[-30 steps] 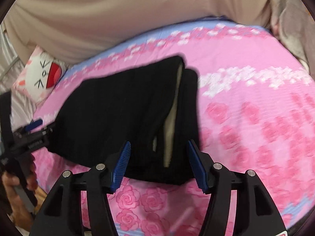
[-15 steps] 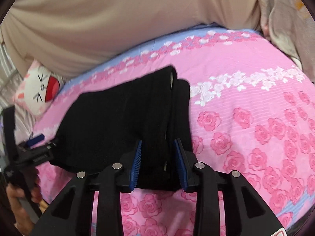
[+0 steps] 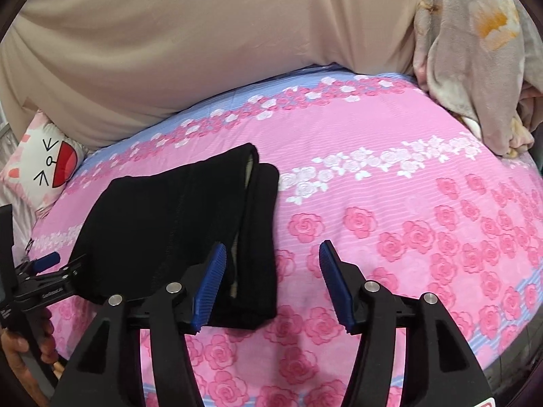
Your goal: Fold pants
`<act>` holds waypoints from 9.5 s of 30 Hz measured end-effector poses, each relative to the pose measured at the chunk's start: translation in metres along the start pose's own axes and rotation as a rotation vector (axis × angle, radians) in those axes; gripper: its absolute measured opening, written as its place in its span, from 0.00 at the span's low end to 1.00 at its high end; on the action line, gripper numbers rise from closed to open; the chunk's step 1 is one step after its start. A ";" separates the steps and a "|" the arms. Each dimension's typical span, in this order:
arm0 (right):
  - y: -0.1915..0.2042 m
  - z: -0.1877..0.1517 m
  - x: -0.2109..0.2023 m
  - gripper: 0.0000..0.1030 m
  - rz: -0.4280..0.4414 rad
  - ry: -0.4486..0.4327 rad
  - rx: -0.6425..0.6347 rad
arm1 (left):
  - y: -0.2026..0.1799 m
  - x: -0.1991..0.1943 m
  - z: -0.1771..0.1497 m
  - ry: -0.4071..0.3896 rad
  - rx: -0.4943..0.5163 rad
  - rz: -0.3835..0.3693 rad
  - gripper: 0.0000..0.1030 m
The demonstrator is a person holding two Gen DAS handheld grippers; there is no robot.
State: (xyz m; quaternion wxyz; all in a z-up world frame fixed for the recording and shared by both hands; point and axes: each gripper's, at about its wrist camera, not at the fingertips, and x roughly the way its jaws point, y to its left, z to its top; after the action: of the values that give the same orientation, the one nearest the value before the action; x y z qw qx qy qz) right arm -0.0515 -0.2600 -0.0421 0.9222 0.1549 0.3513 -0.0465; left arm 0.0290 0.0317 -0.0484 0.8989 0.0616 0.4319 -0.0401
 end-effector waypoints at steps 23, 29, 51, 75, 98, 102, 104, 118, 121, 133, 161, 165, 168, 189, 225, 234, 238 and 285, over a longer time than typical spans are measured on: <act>0.002 -0.003 0.027 0.69 0.110 0.082 0.072 | 0.002 0.011 -0.003 0.040 -0.043 -0.086 0.94; 0.036 0.012 0.012 0.62 0.108 0.008 -0.104 | 0.002 0.013 0.006 0.013 -0.007 0.000 0.94; 0.007 0.015 0.037 0.58 0.072 0.103 0.018 | -0.010 0.023 0.010 0.024 0.035 -0.005 0.95; 0.020 -0.004 0.037 0.68 0.158 0.119 0.063 | -0.012 0.016 0.008 0.036 -0.004 -0.025 0.95; 0.028 -0.007 0.041 0.73 0.124 0.124 0.042 | -0.013 0.021 0.004 0.062 -0.007 -0.010 0.96; 0.020 -0.013 0.053 0.73 0.112 0.161 0.059 | -0.012 0.027 0.004 0.069 -0.022 -0.020 0.96; 0.015 -0.016 0.058 0.73 0.133 0.178 0.087 | -0.012 0.029 0.004 0.069 -0.031 -0.024 0.96; 0.011 -0.018 0.059 0.74 0.170 0.191 0.129 | -0.015 0.026 0.006 0.064 -0.011 -0.017 0.96; 0.011 -0.018 0.058 0.74 0.168 0.190 0.127 | -0.015 0.024 0.006 0.060 -0.009 -0.017 0.95; 0.010 -0.022 0.060 0.77 0.208 0.187 0.162 | -0.014 0.040 0.004 0.078 -0.074 -0.084 0.96; 0.075 0.107 -0.043 0.31 0.425 -0.209 -0.047 | 0.016 -0.077 0.109 -0.263 -0.050 -0.375 0.29; 0.087 0.167 -0.004 0.31 0.430 -0.279 -0.069 | 0.023 -0.063 0.163 -0.367 -0.055 -0.308 0.29; 0.093 0.205 0.053 0.31 0.432 -0.286 -0.078 | 0.025 -0.023 0.206 -0.383 -0.062 -0.261 0.29; 0.108 0.228 0.197 0.01 0.255 -0.036 -0.190 | 0.040 0.119 0.246 -0.226 0.000 0.017 0.85; 0.096 0.101 0.033 0.55 0.087 -0.172 -0.125 | -0.012 -0.010 0.105 -0.244 -0.013 0.106 0.95; 0.095 0.083 0.020 0.57 0.084 -0.157 -0.124 | -0.018 -0.017 0.086 -0.213 -0.016 0.073 0.95; 0.098 0.083 0.019 0.59 0.069 -0.160 -0.143 | -0.018 -0.017 0.086 -0.206 -0.019 0.067 0.95; 0.103 0.078 0.041 0.62 0.046 -0.107 -0.146 | 0.002 0.003 0.087 -0.174 -0.050 0.050 0.95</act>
State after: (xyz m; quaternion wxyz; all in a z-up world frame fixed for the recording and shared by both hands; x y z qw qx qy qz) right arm 0.0488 -0.1867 0.0121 0.9493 0.0926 0.3004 -0.0079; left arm 0.0984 0.0215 0.0030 0.9351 0.0464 0.3512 -0.0120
